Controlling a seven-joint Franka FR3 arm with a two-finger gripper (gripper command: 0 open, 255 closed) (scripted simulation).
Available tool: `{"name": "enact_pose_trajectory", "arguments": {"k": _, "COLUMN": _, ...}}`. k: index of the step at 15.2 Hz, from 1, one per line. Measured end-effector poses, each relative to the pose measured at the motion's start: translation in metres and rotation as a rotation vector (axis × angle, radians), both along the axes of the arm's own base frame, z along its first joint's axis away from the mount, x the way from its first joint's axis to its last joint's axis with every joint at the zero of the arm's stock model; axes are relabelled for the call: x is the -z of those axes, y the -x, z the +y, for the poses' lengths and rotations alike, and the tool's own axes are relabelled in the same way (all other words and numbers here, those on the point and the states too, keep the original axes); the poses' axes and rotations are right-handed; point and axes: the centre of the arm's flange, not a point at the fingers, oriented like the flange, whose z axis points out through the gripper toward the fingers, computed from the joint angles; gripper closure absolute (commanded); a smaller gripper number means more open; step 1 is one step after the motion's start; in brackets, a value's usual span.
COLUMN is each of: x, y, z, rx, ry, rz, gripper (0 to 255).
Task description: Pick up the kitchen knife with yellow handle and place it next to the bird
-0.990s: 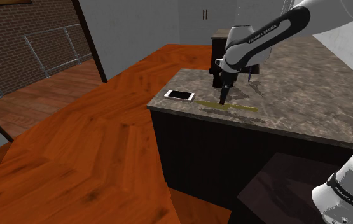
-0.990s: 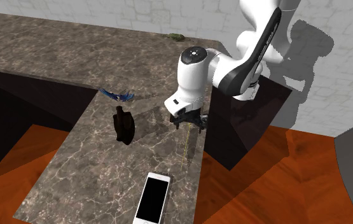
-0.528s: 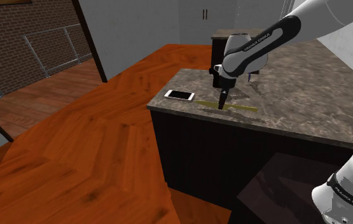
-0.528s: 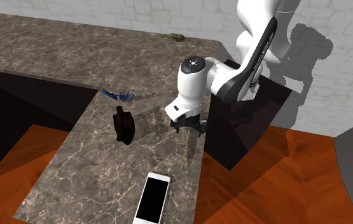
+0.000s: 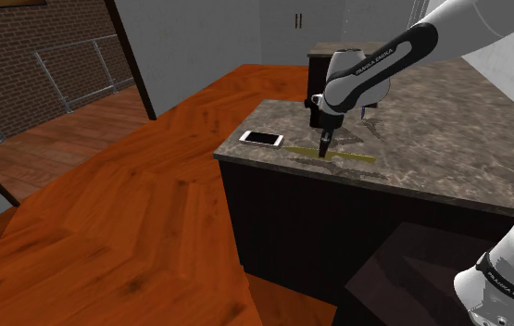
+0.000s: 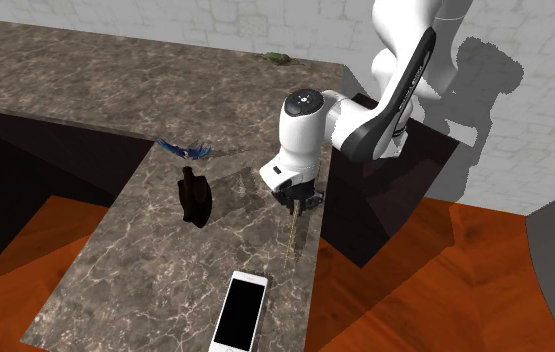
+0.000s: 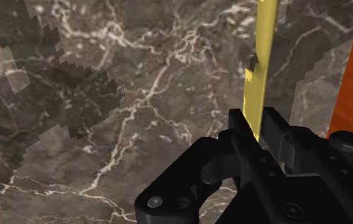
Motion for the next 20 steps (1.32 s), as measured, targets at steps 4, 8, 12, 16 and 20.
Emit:
{"name": "enact_pose_trajectory", "arguments": {"k": 4, "x": 0.0, "y": 0.0, "z": 0.0, "rx": 0.0, "ry": 0.0, "rz": 0.0, "gripper": 255}}
{"name": "enact_pose_trajectory", "arguments": {"k": 8, "x": 0.0, "y": 0.0, "z": 0.0, "rx": 0.0, "ry": 0.0, "rz": 0.0, "gripper": 0}}
{"name": "enact_pose_trajectory", "arguments": {"k": 12, "x": -0.034, "y": 0.006, "z": -0.012, "rx": -0.009, "ry": 0.002, "rz": 0.065, "gripper": 0}}
{"name": "enact_pose_trajectory", "arguments": {"k": 16, "x": -0.035, "y": 0.008, "z": -0.017, "rx": -0.012, "ry": 0.002, "rz": 0.092, "gripper": 0}}
{"name": "enact_pose_trajectory", "arguments": {"k": 20, "x": -0.013, "y": 0.009, "z": -0.015, "rx": -0.013, "ry": 0.002, "rz": 0.095, "gripper": 0}}
